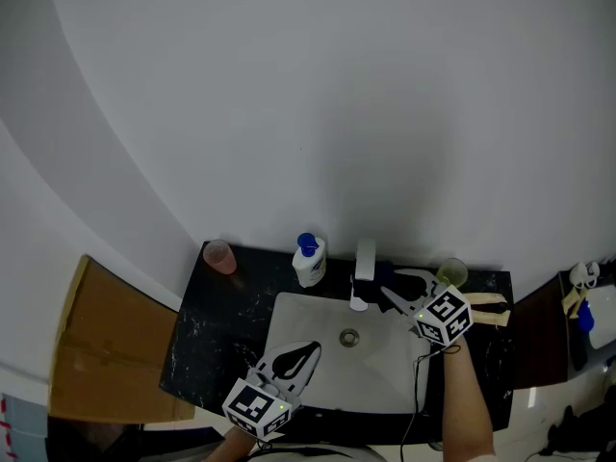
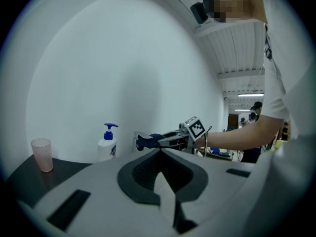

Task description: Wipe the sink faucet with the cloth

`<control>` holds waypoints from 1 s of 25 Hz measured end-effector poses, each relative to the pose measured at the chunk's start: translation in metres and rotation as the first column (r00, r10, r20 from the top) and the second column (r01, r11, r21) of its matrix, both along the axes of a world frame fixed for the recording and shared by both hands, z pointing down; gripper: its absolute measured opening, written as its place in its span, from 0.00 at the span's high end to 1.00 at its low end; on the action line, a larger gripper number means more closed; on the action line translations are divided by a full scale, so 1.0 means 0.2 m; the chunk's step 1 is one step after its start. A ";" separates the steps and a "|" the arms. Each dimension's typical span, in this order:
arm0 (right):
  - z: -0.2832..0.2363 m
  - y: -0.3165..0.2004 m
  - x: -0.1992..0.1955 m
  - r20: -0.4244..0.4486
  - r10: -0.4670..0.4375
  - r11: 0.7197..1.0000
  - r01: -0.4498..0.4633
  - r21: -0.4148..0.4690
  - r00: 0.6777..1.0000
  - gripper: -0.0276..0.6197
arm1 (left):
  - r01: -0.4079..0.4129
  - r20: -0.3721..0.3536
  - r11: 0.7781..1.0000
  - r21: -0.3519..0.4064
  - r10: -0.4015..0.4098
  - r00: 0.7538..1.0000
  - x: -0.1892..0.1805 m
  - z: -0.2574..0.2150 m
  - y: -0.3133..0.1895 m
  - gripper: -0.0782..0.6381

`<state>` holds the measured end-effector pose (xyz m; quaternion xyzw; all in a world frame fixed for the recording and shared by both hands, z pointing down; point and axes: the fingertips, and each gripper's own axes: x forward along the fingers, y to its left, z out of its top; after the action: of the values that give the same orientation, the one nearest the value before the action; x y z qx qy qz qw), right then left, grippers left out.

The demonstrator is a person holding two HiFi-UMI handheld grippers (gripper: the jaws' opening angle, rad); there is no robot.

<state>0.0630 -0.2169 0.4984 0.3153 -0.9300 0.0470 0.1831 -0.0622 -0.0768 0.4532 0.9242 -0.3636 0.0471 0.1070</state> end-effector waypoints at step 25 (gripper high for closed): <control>0.34 -0.02 0.31 -0.131 0.252 0.954 -0.269 -0.133 0.959 0.77 | 0.030 0.031 0.999 -0.026 -0.029 0.999 -0.01 0.02 0.01 0.89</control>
<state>0.1254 -0.2201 0.5671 0.4230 -0.8622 0.1223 0.2503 -0.0649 -0.0741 0.4568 0.9164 -0.3782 0.0642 0.1142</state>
